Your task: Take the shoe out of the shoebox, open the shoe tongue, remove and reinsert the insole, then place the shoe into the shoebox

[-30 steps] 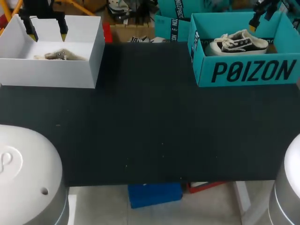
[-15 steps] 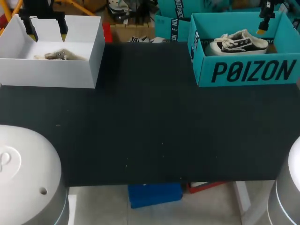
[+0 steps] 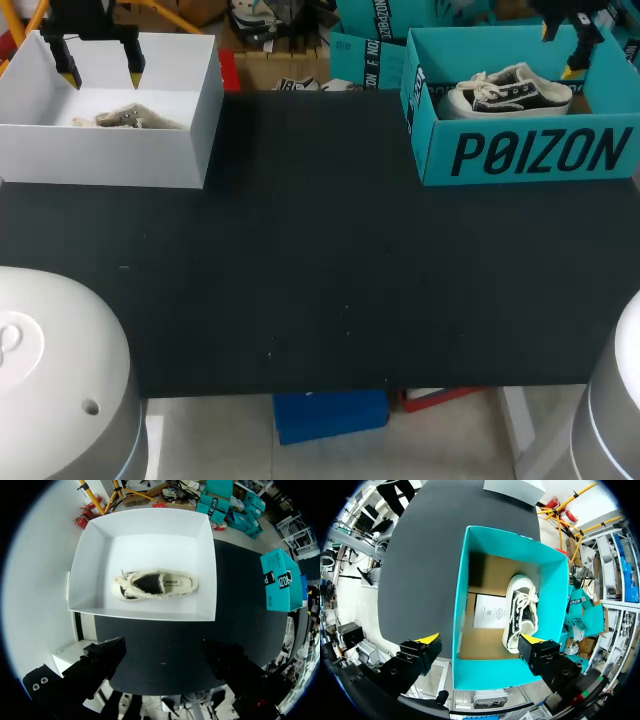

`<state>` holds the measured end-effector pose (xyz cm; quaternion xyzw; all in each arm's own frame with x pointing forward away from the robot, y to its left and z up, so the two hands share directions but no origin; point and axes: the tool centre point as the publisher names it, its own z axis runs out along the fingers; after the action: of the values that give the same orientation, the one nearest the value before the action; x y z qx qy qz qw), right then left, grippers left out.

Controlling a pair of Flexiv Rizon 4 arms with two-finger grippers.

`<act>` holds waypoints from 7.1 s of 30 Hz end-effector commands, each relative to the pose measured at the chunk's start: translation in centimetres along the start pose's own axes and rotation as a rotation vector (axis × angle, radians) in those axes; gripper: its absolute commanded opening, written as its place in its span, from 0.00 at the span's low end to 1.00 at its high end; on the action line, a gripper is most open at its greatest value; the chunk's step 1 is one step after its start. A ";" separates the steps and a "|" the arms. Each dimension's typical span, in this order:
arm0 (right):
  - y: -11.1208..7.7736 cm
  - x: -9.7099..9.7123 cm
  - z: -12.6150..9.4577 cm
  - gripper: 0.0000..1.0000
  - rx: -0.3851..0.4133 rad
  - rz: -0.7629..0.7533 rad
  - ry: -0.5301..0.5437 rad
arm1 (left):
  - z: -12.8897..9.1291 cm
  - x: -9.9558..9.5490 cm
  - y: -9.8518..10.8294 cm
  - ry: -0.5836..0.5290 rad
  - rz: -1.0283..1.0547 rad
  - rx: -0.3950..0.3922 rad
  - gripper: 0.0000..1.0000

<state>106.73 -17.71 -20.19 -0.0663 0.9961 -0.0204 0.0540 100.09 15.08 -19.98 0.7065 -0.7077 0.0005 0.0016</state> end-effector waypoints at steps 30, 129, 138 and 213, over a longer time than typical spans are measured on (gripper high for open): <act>-1.2 -6.9 8.7 1.00 -0.023 0.052 0.051 | 0.0 0.0 0.0 -0.002 -0.001 -0.001 1.00; -3.3 -10.1 22.3 0.01 -0.051 0.042 0.151 | 0.0 0.0 0.0 -0.002 -0.001 -0.001 1.00; -2.9 -9.9 22.4 0.00 -0.054 0.037 0.153 | 0.0 0.0 0.0 -0.002 -0.001 -0.001 1.00; 16.6 2.7 -10.5 0.00 0.222 0.086 -0.284 | 0.0 0.0 0.0 -0.002 -0.001 -0.001 1.00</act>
<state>102.28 -3.03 -11.43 -0.0236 0.9805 -0.1045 0.1648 100.07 15.07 -19.98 0.7066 -0.7076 0.0008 0.0013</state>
